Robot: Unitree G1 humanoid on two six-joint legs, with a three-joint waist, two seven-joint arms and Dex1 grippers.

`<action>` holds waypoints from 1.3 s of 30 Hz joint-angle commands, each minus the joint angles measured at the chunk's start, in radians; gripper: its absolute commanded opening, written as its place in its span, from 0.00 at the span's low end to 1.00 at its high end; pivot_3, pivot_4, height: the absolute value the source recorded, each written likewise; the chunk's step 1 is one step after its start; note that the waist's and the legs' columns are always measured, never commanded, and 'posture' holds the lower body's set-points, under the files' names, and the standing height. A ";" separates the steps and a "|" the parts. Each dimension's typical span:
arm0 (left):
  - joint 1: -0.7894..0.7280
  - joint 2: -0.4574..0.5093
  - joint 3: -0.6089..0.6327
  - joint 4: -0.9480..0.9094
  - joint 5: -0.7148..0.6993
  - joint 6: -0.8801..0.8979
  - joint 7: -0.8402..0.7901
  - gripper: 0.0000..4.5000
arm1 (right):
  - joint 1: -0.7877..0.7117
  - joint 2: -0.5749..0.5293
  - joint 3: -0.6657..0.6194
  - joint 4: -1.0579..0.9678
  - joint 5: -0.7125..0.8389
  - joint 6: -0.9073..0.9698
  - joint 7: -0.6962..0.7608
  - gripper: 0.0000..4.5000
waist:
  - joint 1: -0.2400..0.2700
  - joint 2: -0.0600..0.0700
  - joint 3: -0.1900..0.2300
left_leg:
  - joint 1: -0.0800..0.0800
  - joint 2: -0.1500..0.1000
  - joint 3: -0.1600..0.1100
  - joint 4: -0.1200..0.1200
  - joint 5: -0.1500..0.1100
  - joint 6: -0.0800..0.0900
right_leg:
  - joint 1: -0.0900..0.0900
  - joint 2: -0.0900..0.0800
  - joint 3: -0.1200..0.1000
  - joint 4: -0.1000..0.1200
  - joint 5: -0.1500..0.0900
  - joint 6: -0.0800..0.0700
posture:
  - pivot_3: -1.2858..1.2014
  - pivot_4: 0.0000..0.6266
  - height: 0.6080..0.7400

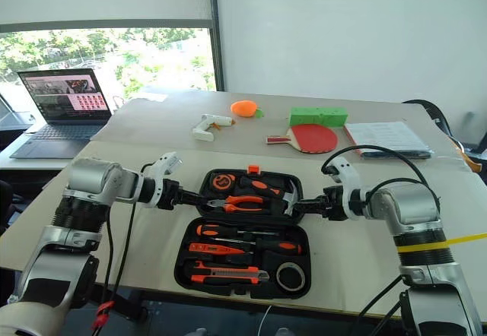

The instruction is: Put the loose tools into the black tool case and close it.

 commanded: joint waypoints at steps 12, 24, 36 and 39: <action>0.036 -0.027 0.019 -0.042 -0.053 -0.021 0.005 0.00 | -0.004 0.036 -0.038 -0.030 0.030 0.003 -0.030 0.01 | 0.001 0.000 -0.001 | 0.006 0.000 -0.001 0.000 0.001 -0.001 | 0.005 0.000 0.001 0.001 0.000 0.000 | 0.52 0.24 0.97; 0.111 -0.086 0.136 -0.194 -0.074 -0.368 -0.008 0.00 | 0.094 0.089 -0.196 -0.222 0.025 -0.238 -0.103 0.01 | 0.005 0.000 0.000 | 0.000 -0.001 -0.001 0.000 0.001 -0.002 | 0.000 -0.001 0.000 0.000 0.000 0.000 | 0.52 0.24 0.97; 0.232 -0.103 0.074 -0.276 0.016 -0.773 -0.028 0.00 | 0.288 0.132 -0.149 -0.379 -0.112 -0.593 -0.158 0.01 | 0.002 0.000 0.000 | -0.004 -0.001 -0.002 -0.003 0.001 -0.001 | -0.003 -0.002 0.000 0.001 0.000 0.000 | 0.52 0.24 0.97; 0.278 -0.113 0.048 -0.253 0.081 -0.908 0.000 0.00 | 0.347 0.142 -0.120 -0.378 -0.186 -0.742 -0.170 0.01 | 0.003 0.000 0.000 | -0.004 -0.001 -0.001 -0.002 0.001 -0.001 | -0.003 -0.002 0.000 -0.001 0.000 0.000 | 0.52 0.24 0.97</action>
